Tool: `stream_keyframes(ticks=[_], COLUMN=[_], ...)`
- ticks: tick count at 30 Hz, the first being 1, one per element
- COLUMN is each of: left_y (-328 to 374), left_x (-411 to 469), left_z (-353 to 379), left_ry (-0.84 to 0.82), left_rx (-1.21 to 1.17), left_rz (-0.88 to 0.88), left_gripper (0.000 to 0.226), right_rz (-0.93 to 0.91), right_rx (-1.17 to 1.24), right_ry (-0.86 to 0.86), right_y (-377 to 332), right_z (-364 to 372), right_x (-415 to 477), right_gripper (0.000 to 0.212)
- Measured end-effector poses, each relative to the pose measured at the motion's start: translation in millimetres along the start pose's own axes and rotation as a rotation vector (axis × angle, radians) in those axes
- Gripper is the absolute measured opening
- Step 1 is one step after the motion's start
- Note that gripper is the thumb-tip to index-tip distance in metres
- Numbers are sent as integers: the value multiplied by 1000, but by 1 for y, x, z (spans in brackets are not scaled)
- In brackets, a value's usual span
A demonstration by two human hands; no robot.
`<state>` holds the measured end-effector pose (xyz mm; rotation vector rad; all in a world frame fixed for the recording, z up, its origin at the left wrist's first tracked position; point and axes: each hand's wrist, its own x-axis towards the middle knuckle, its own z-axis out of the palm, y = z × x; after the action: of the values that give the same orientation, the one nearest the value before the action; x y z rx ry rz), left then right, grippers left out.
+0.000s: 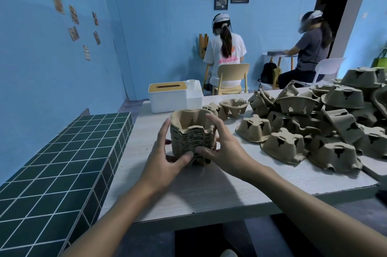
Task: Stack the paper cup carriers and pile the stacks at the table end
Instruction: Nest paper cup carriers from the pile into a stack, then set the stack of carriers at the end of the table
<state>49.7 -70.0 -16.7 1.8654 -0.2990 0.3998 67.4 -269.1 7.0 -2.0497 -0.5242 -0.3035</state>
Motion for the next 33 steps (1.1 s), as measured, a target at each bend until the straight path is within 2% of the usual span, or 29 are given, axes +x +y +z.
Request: stream_keyframes(ticks=[4,9,11,14,17,33], left_y=[-1,-17,-26,-39,-48,-65], left_x=[33,73,89,113,133,198], left_z=[-9,-24,-27,-31,-33,-46], left_ry=[26,43,63,55,47,73], left_rx=[182,235,231,229,253,363], left_rz=[63,63,44,45,43,-68], left_gripper=[91,75,71,63,60,63], right_rz=[2,23,32,159,128,93], right_rx=[24,-15,-187,-600,-710,-705], right_ry=[15,-13,-104,-210,-255,-265], right_y=[3,4,10,30,48,53], right_z=[18,33,36,38,38,39], right_x=[26,62,68,69,64,62], right_gripper=[93,91,88,81,66,64])
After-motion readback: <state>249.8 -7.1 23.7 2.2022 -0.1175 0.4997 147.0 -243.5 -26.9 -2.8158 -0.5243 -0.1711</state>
